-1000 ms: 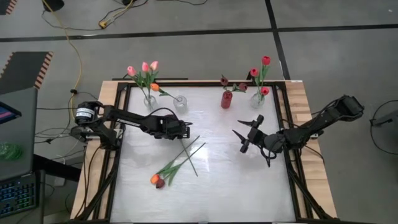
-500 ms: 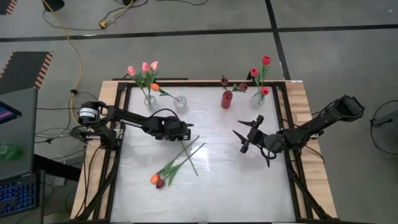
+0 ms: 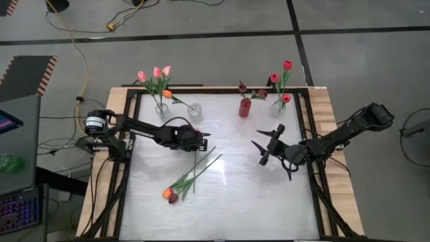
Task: Sort flowers into vase by color
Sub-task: Put the orange flower into the middle transparent vase
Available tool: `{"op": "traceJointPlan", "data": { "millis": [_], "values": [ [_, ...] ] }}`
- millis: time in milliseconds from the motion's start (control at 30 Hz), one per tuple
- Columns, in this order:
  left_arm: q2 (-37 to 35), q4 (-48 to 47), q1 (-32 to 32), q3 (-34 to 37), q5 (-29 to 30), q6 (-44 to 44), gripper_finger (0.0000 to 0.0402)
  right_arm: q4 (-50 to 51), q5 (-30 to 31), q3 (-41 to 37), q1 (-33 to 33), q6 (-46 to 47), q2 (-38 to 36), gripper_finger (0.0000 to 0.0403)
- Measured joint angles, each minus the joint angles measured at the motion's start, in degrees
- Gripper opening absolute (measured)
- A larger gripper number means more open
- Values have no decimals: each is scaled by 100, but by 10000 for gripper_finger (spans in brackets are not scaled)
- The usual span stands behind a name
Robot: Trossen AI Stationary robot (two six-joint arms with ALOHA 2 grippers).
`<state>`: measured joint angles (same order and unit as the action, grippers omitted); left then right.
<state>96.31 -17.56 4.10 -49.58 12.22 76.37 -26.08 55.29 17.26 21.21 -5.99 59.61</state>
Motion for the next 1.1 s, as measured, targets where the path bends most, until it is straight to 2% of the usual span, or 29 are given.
{"op": "traceJointPlan", "data": {
  "millis": [333,767,1100],
  "values": [
    [-111,2013,2,-4,197,-1326,2,-5,2,0,0,4,0,256],
    [-229,4184,4,-13,1074,-4280,2,-1,2,0,0,2,0,256],
    [-989,4597,13,-15,1846,-5947,2,30,4,0,0,4,0,256]
  ]
}}
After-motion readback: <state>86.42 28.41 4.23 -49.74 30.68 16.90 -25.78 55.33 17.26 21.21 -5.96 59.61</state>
